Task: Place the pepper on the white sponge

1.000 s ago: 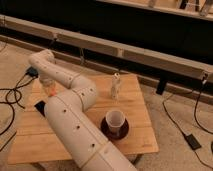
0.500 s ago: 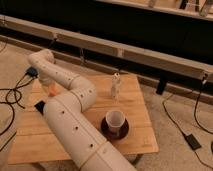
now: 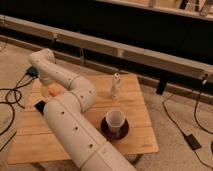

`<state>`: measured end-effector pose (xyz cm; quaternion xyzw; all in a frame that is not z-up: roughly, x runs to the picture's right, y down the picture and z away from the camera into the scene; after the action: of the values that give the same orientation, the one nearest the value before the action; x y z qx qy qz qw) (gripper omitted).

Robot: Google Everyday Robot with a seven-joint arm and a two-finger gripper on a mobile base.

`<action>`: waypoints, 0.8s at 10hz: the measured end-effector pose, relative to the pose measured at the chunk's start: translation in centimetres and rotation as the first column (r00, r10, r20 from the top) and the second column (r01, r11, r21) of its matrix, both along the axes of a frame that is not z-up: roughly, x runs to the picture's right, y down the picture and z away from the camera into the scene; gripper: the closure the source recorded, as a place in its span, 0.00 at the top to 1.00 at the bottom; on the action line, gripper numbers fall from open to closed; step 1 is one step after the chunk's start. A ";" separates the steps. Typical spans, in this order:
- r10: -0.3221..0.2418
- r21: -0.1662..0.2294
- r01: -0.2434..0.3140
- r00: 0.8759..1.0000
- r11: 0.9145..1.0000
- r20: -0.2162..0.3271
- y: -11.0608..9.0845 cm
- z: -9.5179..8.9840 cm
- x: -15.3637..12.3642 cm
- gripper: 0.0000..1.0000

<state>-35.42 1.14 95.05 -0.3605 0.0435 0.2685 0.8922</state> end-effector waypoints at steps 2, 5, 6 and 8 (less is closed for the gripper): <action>0.004 -0.005 -0.004 1.000 1.000 0.003 -0.8 -0.7 0.6 0.71; -0.021 -0.056 0.021 1.000 0.998 -0.002 -1.7 -3.4 3.0 0.71; -0.035 -0.074 0.035 0.999 0.997 -0.005 -1.8 -4.3 3.8 0.71; -0.076 -0.125 0.075 0.997 0.989 -0.004 -2.1 -6.8 6.1 0.71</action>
<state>-29.36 -0.96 88.30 -0.4124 0.0776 0.2327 0.8773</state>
